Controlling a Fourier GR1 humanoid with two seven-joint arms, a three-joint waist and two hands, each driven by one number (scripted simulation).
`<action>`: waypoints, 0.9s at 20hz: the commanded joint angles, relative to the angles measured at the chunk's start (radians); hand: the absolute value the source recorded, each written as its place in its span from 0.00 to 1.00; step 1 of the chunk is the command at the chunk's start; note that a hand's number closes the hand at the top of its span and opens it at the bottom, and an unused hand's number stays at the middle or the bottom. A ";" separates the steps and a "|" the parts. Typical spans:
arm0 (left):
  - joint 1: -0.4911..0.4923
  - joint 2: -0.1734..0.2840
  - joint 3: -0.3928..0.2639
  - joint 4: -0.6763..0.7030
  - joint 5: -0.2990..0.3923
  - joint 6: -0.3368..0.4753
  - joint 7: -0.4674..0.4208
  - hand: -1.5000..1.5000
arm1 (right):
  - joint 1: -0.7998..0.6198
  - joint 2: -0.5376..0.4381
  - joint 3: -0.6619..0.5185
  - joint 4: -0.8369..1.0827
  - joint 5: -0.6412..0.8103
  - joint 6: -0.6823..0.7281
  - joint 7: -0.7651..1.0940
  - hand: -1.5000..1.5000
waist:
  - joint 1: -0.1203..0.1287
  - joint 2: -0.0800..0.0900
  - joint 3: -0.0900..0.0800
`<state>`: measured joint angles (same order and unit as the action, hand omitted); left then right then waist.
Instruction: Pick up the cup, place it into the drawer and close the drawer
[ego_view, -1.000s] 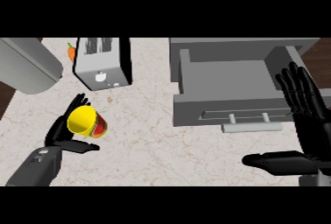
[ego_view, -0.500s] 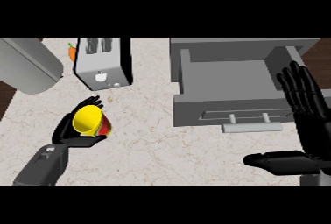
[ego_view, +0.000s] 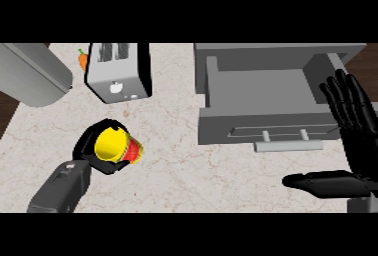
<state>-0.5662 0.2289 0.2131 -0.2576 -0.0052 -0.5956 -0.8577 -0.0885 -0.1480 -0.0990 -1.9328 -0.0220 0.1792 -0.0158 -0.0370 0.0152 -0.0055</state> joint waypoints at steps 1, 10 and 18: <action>0.010 -0.004 -0.008 -0.026 0.008 -0.200 -0.149 1.00 | -0.002 0.002 0.012 0.021 0.011 0.005 -0.008 0.00 | 0.007 0.000 0.000; 0.086 -0.027 0.172 -0.086 0.164 0.167 -0.249 1.00 | 0.036 0.015 0.011 0.018 0.036 -0.009 -0.053 0.00 | 0.024 -0.009 0.003; 0.026 -0.066 0.123 -0.230 0.165 0.174 -0.192 1.00 | -0.010 -0.016 -0.037 0.057 0.027 -0.012 -0.021 0.00 | 0.035 -0.016 0.006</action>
<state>-0.5170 0.1840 0.3569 -0.4240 0.1590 -0.3803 -0.9875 -0.0964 -0.1523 -0.1229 -1.8974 -0.0052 0.1664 -0.0303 -0.0077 0.0029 -0.0014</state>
